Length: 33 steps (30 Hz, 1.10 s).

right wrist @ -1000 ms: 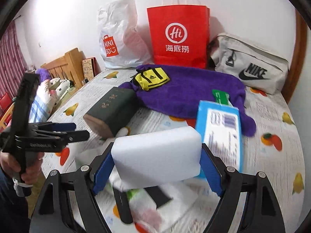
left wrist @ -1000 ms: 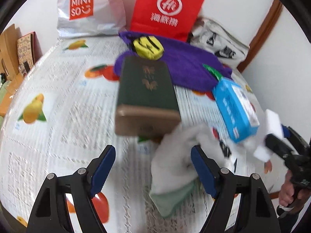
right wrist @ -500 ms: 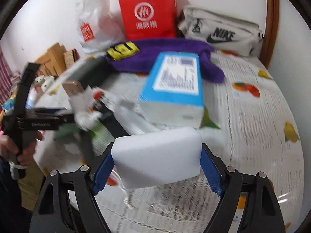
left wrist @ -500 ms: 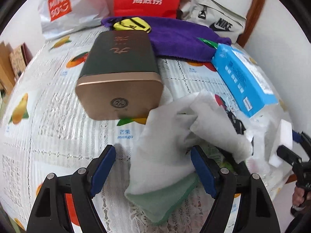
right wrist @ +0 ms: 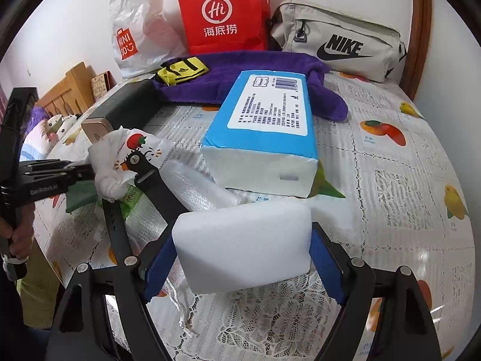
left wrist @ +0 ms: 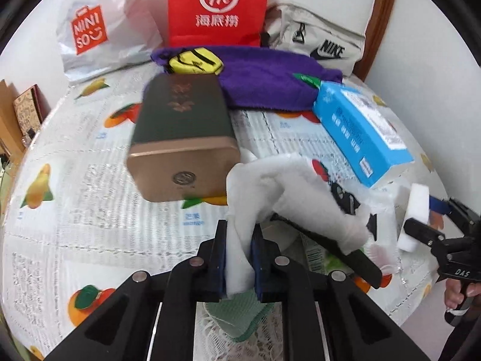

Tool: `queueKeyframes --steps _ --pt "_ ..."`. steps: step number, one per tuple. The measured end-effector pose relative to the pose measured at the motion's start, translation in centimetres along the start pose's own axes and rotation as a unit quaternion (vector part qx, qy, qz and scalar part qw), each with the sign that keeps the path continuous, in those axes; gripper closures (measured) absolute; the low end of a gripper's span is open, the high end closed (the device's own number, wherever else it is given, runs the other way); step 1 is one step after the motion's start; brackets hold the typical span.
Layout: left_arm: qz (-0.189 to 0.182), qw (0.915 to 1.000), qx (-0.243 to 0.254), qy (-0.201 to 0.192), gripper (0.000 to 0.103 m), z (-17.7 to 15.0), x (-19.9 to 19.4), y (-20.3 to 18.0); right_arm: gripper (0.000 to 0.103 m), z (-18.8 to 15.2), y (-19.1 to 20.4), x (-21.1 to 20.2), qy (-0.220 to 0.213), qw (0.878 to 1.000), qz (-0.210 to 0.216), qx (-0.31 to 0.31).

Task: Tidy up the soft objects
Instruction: 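Carry the glove and the sponge over the purple towel with both tools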

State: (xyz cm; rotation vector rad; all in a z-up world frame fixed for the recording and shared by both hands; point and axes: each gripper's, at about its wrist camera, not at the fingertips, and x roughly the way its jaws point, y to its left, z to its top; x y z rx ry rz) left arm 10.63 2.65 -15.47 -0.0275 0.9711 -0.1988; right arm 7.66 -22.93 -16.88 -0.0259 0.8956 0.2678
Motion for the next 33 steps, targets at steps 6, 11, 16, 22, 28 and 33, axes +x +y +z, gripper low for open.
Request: queueKeyframes --steps 6,11,16,22,28,33 --pt "0.010 0.9994 -0.026 -0.022 0.089 0.0 -2.4 1.3 0.021 -0.1 0.1 -0.8 -0.013 1.000 0.005 0.011" --pt "0.017 0.9982 -0.040 -0.040 0.089 0.0 -4.3 2.2 0.021 0.2 0.3 -2.1 -0.028 1.000 0.004 0.013" --pt "0.019 0.9966 -0.057 -0.056 0.089 0.2 -5.7 2.9 0.021 0.7 0.4 -3.3 -0.041 0.999 -0.003 0.009" --pt "0.018 0.9954 -0.071 -0.063 0.089 0.9 -6.8 3.6 0.021 1.3 0.2 -4.9 -0.059 0.998 -0.006 0.016" --pt "0.016 0.9946 -0.075 -0.070 0.089 1.4 -7.9 3.6 0.021 2.3 0.5 -6.1 -0.067 0.998 -0.004 0.017" --pt "0.013 0.9937 -0.080 -0.078 0.089 2.2 -8.5 3.6 0.021 3.5 0.9 -6.6 -0.072 0.997 0.000 0.009"
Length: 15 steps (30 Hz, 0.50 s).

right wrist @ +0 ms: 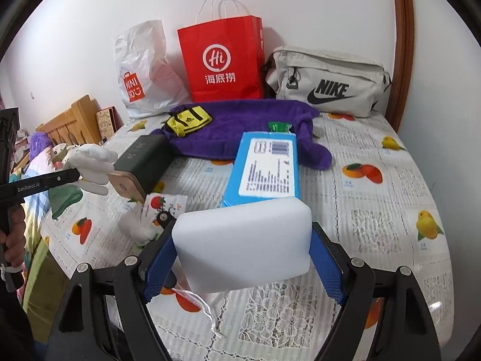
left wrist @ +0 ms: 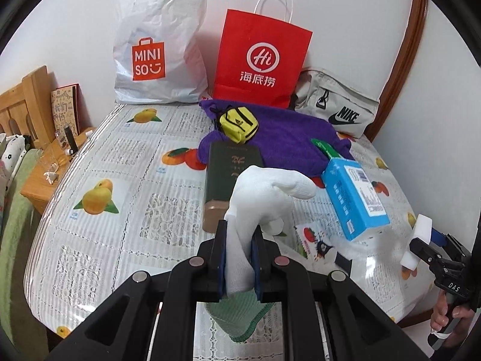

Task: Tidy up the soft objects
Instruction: 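Carry the glove and the sponge over the purple towel with both tools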

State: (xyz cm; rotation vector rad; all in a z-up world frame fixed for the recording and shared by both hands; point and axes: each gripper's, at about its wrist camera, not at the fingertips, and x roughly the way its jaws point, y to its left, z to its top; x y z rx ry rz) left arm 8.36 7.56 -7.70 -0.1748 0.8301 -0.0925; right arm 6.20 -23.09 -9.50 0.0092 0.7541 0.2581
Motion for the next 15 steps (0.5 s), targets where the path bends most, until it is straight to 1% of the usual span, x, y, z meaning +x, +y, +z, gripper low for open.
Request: queueKeyframes --steps 4,15 --pt "0.001 1.0000 -0.003 -0.003 0.089 1.0 0.0 -0.4 0.021 1.5 0.1 0.0 -0.005 1.000 0.005 -0.011" --pt "-0.004 1.0000 -0.002 -0.002 0.089 4.0 1.5 -1.2 0.021 5.1 -0.6 1.3 -0.019 1.000 0.011 -0.007"
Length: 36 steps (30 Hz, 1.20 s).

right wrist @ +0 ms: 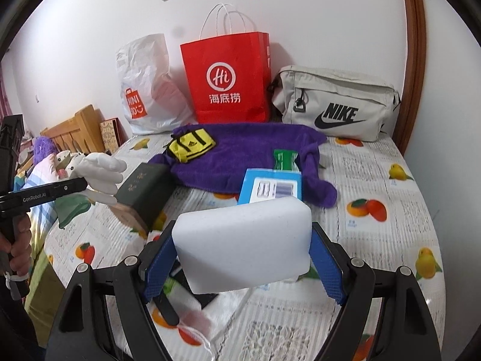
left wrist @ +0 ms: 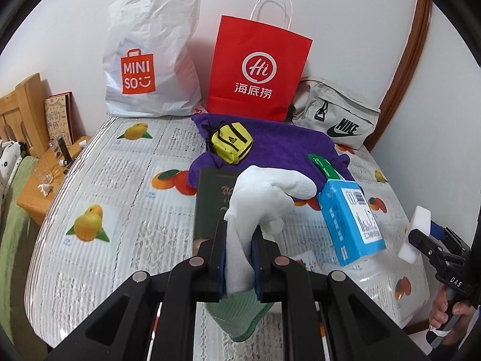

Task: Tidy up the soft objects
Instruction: 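Carry the glove and the sponge over the purple towel with both tools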

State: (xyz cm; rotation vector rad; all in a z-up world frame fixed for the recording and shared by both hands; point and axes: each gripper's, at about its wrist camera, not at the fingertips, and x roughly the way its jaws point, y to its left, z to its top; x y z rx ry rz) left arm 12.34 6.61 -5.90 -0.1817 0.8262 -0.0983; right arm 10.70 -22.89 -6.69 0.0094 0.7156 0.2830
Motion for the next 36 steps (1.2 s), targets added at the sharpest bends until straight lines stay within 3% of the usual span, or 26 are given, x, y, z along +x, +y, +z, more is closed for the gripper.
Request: queueKeyframes --steps 36 --pt "0.016 0.9991 0.005 0.037 0.089 9.6 10.6 -0.5 0.021 9.9 -3.5 10.3 0.008 1.000 0.000 0.014"
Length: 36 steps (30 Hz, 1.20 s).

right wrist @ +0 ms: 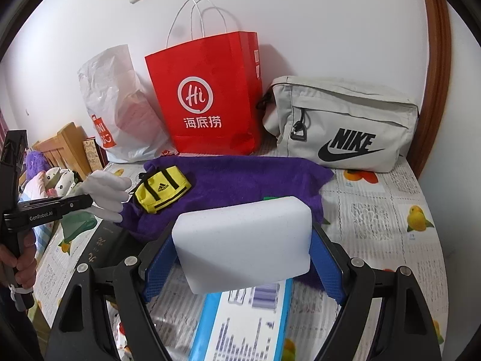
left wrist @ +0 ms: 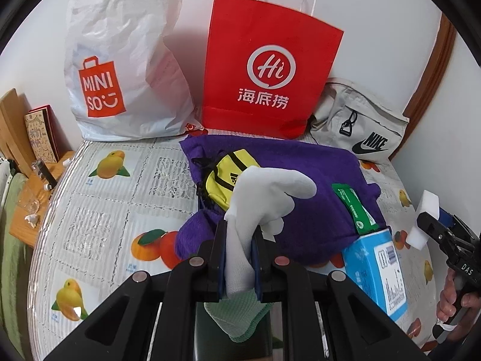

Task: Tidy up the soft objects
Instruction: 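Carry the glove and the sponge over the purple towel with both tools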

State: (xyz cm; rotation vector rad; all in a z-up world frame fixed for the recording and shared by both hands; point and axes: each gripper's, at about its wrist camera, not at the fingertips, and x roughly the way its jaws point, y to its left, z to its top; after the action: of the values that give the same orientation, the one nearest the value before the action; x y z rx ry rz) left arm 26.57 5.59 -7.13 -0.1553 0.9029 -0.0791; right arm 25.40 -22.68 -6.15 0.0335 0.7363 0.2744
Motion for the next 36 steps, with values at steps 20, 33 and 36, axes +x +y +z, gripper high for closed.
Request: queueKeyframes --steps 20,33,36 --pt "-0.019 0.9985 0.012 0.049 0.089 1.9 7.2 -0.2 0.021 2.0 0.7 9.0 0.058 0.997 0.021 -0.037" --pt "-0.037 0.9957 0.030 0.080 0.089 1.6 10.9 -1.2 0.021 1.8 1.0 13.4 0.106 0.993 0.020 -0.047" --pt "-0.039 0.9956 0.027 0.081 0.088 1.6 11.1 -0.8 0.021 1.5 1.3 14.6 0.128 0.990 0.018 -0.051"
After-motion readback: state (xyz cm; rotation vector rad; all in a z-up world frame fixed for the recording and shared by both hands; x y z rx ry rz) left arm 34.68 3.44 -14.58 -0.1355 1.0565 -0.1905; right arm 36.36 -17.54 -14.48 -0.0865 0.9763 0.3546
